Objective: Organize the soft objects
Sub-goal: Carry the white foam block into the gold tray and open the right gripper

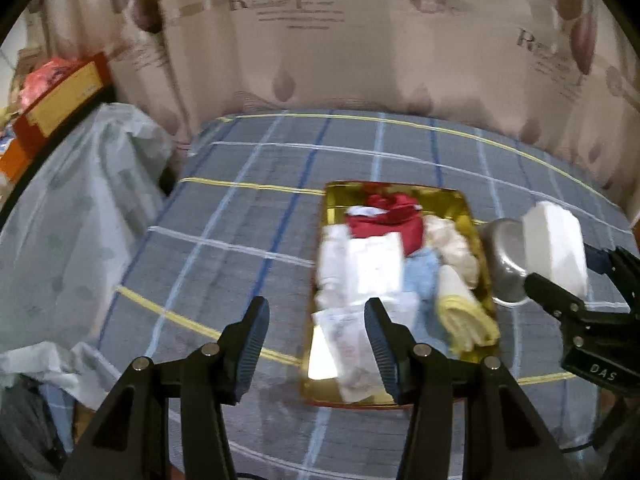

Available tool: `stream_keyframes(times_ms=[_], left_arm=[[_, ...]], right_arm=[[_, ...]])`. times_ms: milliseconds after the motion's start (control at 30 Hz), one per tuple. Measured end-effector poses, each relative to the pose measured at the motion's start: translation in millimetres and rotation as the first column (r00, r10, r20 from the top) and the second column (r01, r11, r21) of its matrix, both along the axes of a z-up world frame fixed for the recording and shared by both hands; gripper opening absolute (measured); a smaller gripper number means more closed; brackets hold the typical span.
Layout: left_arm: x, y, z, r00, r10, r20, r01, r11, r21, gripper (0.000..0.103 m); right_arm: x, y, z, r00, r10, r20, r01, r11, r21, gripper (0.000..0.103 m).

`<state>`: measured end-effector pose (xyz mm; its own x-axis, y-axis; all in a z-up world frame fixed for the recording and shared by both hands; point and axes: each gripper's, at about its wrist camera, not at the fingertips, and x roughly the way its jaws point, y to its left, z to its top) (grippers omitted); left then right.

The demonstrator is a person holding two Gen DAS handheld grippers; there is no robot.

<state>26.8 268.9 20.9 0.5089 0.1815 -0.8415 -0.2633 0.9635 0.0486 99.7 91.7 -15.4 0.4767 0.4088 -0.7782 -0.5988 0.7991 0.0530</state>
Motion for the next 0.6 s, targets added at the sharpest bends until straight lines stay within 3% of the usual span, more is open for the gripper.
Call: stream_keyframes(times_ms=[200,600], left_arm=[[-11,18,-7,0.996,0.084,0.006,-0.084,0.996,0.019,0.051],[-14,40,-20,0.984,0.176,0.016,-0.176,0.984,-0.020,0.051]], right_arm=[[23,48,-20,0.995,0.038,-0.089,-0.038,0.999,0.000,0.074],[52,89,-59,0.991,-0.002,-0.132,-0.011,0.996,-0.094,0.074]])
